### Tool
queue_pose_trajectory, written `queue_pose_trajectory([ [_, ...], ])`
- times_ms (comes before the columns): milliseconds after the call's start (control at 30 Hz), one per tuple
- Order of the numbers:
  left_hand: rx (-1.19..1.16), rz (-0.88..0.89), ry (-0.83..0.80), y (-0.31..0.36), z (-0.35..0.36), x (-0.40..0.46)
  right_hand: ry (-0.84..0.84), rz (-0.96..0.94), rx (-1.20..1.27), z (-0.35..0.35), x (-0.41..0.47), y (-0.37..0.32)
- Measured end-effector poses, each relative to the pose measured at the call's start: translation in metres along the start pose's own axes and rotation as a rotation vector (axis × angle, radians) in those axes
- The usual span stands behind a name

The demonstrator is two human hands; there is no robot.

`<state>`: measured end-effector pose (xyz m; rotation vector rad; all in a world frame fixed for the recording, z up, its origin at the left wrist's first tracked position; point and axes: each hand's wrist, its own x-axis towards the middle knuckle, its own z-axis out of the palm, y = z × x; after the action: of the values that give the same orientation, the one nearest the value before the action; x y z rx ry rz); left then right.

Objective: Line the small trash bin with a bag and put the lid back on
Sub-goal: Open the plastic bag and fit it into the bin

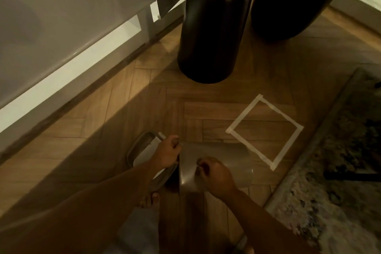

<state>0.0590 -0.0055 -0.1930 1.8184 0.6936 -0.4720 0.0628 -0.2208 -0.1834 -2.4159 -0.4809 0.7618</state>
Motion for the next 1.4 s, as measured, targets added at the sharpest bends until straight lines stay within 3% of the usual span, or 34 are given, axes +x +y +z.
queue_pose_trajectory([
  [567, -0.002, -0.061, -0.176, 0.051, 0.015, -0.043, 0.055, -0.021, 0.070, -0.021, -0.050, -0.035],
  [867, 0.014, -0.053, -0.200, 0.066, 0.027, -0.056, 0.072, 0.180, 0.013, -0.013, -0.073, -0.035],
  [1067, 0.057, -0.075, -0.261, 0.058, 0.032, -0.059, -0.020, 0.237, -0.077, -0.001, -0.075, -0.031],
  [1400, 0.077, 0.035, -0.264, 0.064, 0.032, -0.058, 0.073, 0.241, -0.039, -0.021, -0.078, -0.031],
])
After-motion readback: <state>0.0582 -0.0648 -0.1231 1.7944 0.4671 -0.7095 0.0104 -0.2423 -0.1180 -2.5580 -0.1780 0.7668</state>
